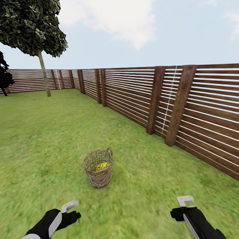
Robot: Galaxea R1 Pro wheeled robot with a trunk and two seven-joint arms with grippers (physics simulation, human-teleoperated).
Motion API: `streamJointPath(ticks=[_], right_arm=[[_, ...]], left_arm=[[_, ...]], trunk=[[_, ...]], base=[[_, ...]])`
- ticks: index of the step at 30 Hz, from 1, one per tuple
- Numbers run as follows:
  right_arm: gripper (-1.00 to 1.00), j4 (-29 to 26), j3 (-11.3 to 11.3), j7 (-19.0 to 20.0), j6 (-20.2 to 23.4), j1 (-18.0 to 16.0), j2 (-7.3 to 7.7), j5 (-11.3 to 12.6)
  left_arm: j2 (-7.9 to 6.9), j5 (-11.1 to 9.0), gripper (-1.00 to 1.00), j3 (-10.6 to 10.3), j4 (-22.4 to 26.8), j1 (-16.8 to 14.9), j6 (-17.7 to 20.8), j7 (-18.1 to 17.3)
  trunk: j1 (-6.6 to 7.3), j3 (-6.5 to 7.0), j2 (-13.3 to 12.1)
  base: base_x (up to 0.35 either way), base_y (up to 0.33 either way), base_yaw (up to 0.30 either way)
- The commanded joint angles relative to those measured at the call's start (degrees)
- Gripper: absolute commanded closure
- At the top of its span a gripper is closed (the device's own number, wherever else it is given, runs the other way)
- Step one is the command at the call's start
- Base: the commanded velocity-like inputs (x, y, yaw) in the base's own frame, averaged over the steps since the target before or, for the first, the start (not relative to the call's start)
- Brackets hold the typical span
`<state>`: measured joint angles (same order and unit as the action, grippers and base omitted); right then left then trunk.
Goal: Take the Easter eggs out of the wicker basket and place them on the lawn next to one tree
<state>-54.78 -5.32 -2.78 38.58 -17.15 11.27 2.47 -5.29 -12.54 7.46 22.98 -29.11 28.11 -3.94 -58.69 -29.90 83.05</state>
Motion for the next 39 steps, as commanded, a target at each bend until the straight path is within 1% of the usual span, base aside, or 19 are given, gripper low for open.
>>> streamJointPath(ticks=[1, 6, 21, 32, 39], right_arm=[[-1.0, -0.07, -0.21, -0.29, 0.27, -0.04, 0.07, 0.26], [-1.0, -0.07, -0.21, -0.29, 0.27, -0.02, 0.07, 0.26], [-1.0, -0.07, -0.21, -0.29, 0.27, -0.05, 0.07, 0.26], [-1.0, -0.07, -0.13, -0.29, 0.27, -0.06, 0.15, 0.35], [-1.0, -0.07, -0.29, -0.29, 0.19, -0.07, 0.09, 0.22]], left_arm=[[-0.08, -0.03, -1.0, 0.4, 0.11, -0.01, 0.38, -0.2], [-0.6, -0.03, -1.0, 0.44, 0.16, -0.04, 0.36, -0.19], [-0.29, 0.05, -1.0, 0.28, -0.12, -0.04, 0.33, -0.19], [-0.06, 0.06, -1.0, 0.19, -0.13, -0.06, 0.24, -0.19], [-0.06, -0.01, -1.0, 0.24, -0.13, -0.04, 0.24, -0.19]], trunk=[[-0.04, -0.06, 0.03], [-0.04, -0.06, 0.03], [-0.04, -0.06, 0.03], [-0.04, -0.06, 0.03], [-0.04, -0.06, 0.03]], base=[[0.345, -0.012, 0.0], [0.338, 0.05, 0.0], [0.273, 0.222, 0.0], [0.335, 0.015, 0.0], [0.338, -0.058, -0.04]])
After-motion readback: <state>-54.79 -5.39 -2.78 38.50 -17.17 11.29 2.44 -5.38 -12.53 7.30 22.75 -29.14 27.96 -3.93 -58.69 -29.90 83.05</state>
